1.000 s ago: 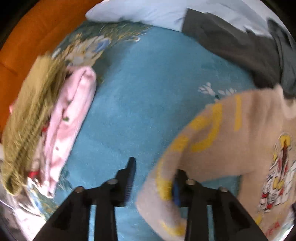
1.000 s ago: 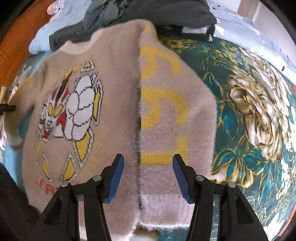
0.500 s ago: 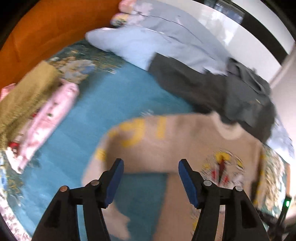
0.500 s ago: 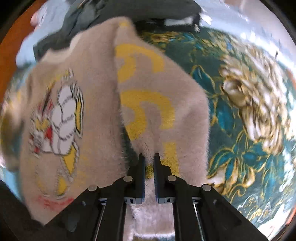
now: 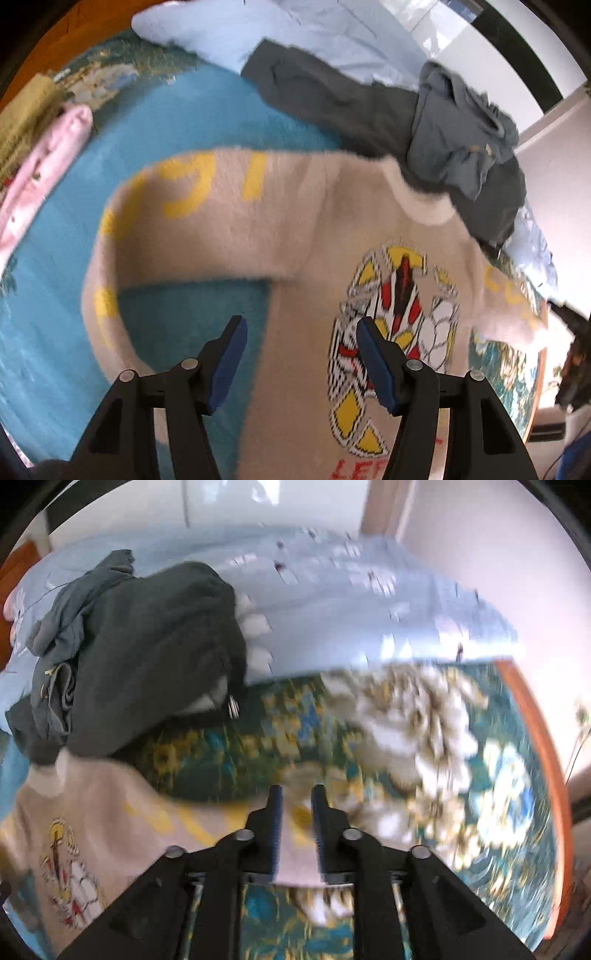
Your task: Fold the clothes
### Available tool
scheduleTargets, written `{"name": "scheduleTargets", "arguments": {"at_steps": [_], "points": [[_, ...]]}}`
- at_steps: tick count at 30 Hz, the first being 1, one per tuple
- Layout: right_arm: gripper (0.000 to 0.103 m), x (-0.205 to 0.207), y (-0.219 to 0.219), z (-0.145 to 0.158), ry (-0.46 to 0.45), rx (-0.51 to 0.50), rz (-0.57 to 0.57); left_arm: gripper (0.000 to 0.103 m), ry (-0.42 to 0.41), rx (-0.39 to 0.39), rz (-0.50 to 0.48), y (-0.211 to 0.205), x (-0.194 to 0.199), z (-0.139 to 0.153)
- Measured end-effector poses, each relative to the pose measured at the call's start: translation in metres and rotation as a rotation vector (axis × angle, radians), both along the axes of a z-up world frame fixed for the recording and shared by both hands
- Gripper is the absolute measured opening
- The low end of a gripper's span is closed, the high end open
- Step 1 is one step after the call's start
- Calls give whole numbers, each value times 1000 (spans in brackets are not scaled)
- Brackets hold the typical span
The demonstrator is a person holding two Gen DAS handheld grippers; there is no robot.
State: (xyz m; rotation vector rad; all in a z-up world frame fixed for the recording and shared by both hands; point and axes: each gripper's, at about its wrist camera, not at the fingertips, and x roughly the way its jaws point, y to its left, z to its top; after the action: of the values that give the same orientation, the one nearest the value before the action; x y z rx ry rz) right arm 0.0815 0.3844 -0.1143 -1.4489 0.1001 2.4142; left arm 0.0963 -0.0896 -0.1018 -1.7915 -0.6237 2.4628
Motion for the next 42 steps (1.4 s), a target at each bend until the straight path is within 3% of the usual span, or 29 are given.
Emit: {"name": "scheduleTargets", "arguments": {"at_steps": [1,3,6,8,11,14,17,20,21,22,30,33,36,39,41,42], "points": [[51,-1,-7,1,19,34,11,65,-18,-4,1,3,2,-7],[53,5,-24,8,63,41,46,65,-37,-11,4,6,4,-15],[53,37,-58,-1,95,-225,204,65,-80,-26,-3,10,5,-29],[53,67,-86,-33,24,-445,312,65,-106,-50,-17,12,7,-34],[53,109,-121,-88,-124,-529,366,65,-149,-36,24,2,10,-42],[53,136,-128,-130,-212,-610,266,63,-206,16,59,-9,13,-53],[47,147,-127,-136,-189,-654,184,41,-210,63,44,-8,17,-53],[24,155,-127,-139,-178,-697,116,20,-222,65,20,-5,20,-54],[14,155,-128,-136,-178,-701,113,15,-214,65,11,-4,22,-50],[12,158,-131,-131,-177,-689,117,14,-205,66,3,-3,24,-46],[9,182,-132,-71,-139,-643,182,13,-196,63,-111,13,49,-18],[9,189,-128,-79,-182,-591,191,16,-238,69,-85,11,49,-25],[9,185,-134,-94,-208,-572,184,15,-172,45,-65,7,48,-9],[10,178,-146,-94,-216,-529,214,24,-87,62,-44,2,49,14],[15,175,-150,-86,-212,-506,262,33,-31,31,-13,-2,47,35],[32,173,-148,-79,-201,-479,278,44,4,3,4,-4,44,48]]}}
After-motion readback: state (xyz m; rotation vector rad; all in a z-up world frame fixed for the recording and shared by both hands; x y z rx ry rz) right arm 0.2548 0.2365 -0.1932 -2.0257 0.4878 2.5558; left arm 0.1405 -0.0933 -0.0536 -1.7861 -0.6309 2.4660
